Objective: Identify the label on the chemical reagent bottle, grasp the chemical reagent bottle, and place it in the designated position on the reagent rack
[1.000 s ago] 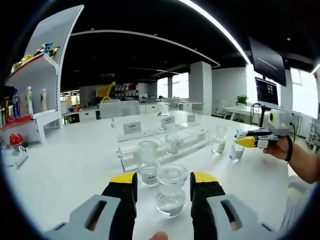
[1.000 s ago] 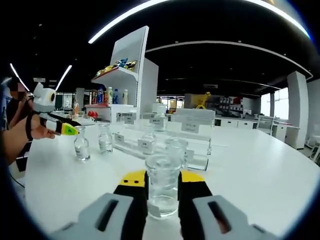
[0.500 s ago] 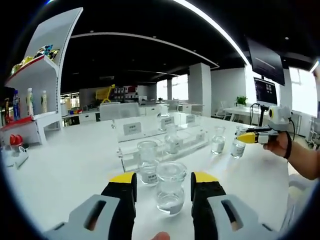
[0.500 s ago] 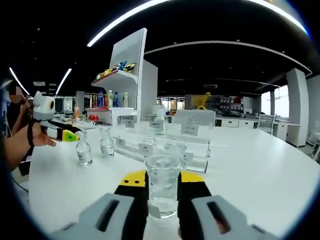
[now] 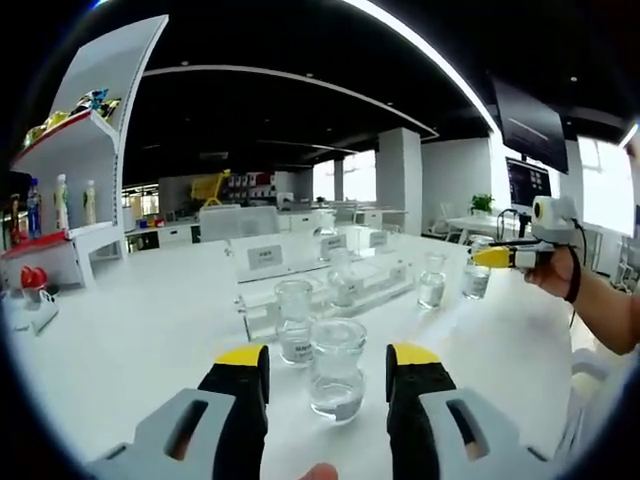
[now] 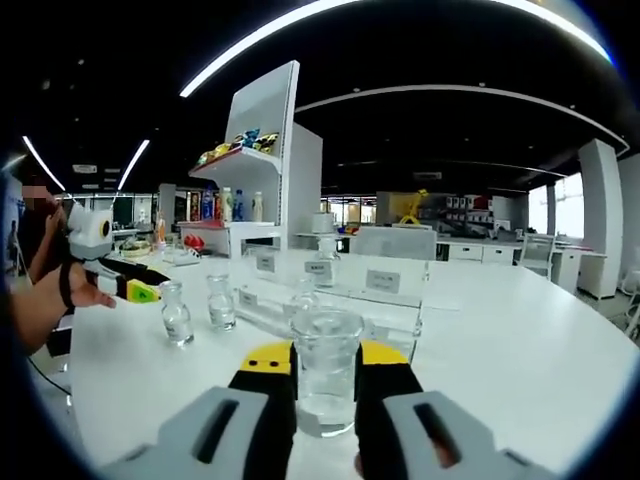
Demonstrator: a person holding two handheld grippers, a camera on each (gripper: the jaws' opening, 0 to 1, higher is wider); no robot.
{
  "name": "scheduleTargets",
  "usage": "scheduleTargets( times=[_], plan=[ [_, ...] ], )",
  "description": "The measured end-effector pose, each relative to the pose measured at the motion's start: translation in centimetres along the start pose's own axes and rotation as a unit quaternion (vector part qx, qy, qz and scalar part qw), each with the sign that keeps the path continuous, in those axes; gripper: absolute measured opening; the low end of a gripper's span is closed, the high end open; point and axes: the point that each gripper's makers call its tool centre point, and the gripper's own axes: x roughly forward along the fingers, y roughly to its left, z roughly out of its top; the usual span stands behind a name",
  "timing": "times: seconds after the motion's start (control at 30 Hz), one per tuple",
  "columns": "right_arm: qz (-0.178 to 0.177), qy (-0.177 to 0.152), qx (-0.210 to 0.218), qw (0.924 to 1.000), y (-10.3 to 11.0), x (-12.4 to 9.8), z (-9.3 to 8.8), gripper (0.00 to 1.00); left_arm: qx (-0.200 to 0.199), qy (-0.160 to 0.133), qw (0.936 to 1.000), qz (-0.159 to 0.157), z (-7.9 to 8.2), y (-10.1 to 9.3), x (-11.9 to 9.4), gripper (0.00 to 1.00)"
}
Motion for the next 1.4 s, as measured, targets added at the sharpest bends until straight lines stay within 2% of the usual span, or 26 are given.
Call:
scheduleTargets(
  times=[0.5,0.67,1.03,1.2,1.4],
  plan=[
    [0.011,-0.017,0.010,0.9998,-0.7,0.3,3.6,0.19,0.011,0.009,0.9998,-0.015,-0.2,-1.2,-0.8,0.50],
    [0.014,-0.021,0.009,0.9996,-1.2,1.0,4.9,0.19,0.015,-0.001,0.9997,-0.021,0.6,-1.7,-1.2,0.52],
    [0.017,-0.026,0.016,0.9994,-2.5,3.3,7.2,0.19,0.026,0.016,0.9990,-0.034,0.0,-2.4,-1.7,0.52],
    [0.019,-0.027,0.011,0.9994,-2.6,4.1,7.9,0.19,0.029,0.019,0.9989,-0.032,-0.2,-2.4,-1.8,0.52],
    [0.015,-0.019,0.006,0.9997,-3.4,5.0,8.0,0.19,0.027,0.024,0.9988,-0.034,-0.9,-2.4,-2.0,0.52]
  ],
)
